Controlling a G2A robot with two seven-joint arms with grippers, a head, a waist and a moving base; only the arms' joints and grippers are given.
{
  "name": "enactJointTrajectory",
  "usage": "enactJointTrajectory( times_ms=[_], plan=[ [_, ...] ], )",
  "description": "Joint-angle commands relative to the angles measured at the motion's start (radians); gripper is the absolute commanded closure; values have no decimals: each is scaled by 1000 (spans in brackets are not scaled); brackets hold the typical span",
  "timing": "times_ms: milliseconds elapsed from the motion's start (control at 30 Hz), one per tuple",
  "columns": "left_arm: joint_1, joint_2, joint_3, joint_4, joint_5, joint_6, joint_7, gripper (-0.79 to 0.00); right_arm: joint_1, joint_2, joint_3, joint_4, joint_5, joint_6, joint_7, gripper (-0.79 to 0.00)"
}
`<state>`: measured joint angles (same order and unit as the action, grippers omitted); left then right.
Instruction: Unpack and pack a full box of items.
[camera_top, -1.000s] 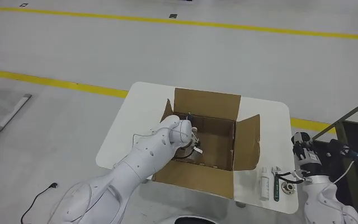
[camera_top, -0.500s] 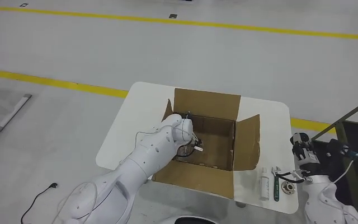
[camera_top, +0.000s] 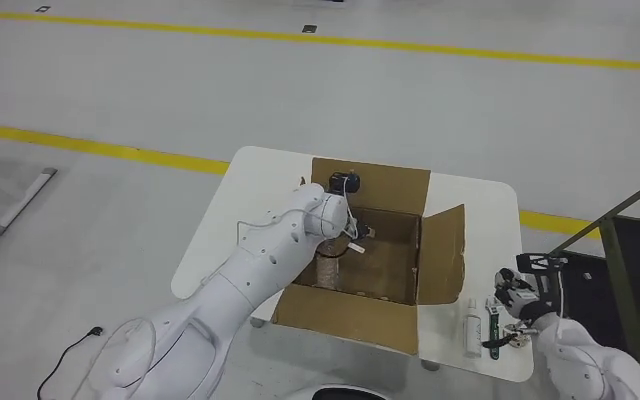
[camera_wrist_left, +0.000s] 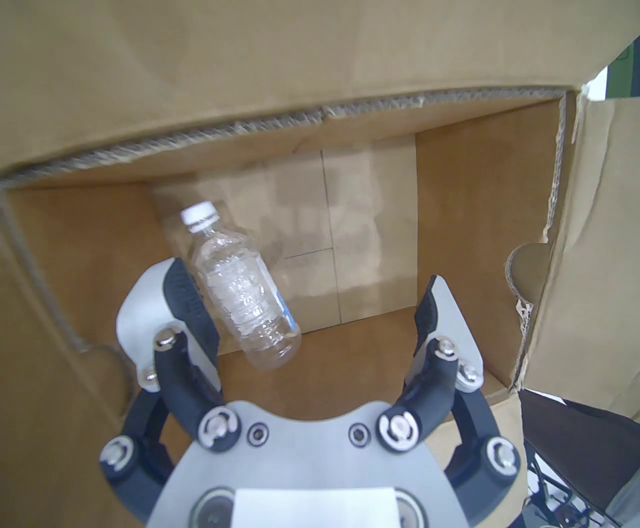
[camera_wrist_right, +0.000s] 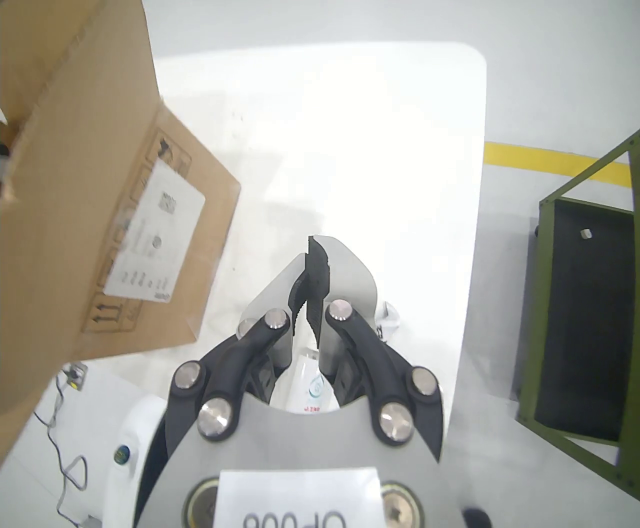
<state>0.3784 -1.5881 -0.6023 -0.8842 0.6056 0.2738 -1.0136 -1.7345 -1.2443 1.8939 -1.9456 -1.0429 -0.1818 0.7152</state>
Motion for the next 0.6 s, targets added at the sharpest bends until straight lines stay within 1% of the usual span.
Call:
enactJointTrajectory(
  times_ms=[0, 33, 67, 100, 133, 233, 333, 433, 567],
  plan=[
    [11, 23, -36, -69, 34, 20, -18, -785, -11, 3, -16, 2, -47, -20, 21, -132],
    [19, 35, -58, -104, 49, 29, -24, -785, -15, 4, -22, 1, -49, -21, 35, -259],
    [28, 47, -80, -143, 66, 36, -27, -785, -20, 5, -27, -2, -60, -27, 55, -403],
    [42, 59, -104, -181, 83, 43, -35, -785, -22, 6, -28, -7, -74, -28, 65, -708],
    [54, 72, -132, -222, 98, 52, -40, -785, -24, 7, -27, -6, -87, -21, 73, -785],
    [103, 109, -206, -334, 159, 72, -69, -785, -26, 9, -28, 2, -91, -6, 103, -785],
    [151, 139, -269, -420, 231, 88, -103, -785, -19, 12, -30, 13, -102, 4, 143, -785],
    [192, 161, -319, -479, 295, 98, -132, -785, -7, 14, -48, 36, -120, 23, 166, -785],
    [232, 179, -370, -528, 333, 101, -155, -785, 12, 13, -91, 80, -137, 50, 184, -785]
  ],
)
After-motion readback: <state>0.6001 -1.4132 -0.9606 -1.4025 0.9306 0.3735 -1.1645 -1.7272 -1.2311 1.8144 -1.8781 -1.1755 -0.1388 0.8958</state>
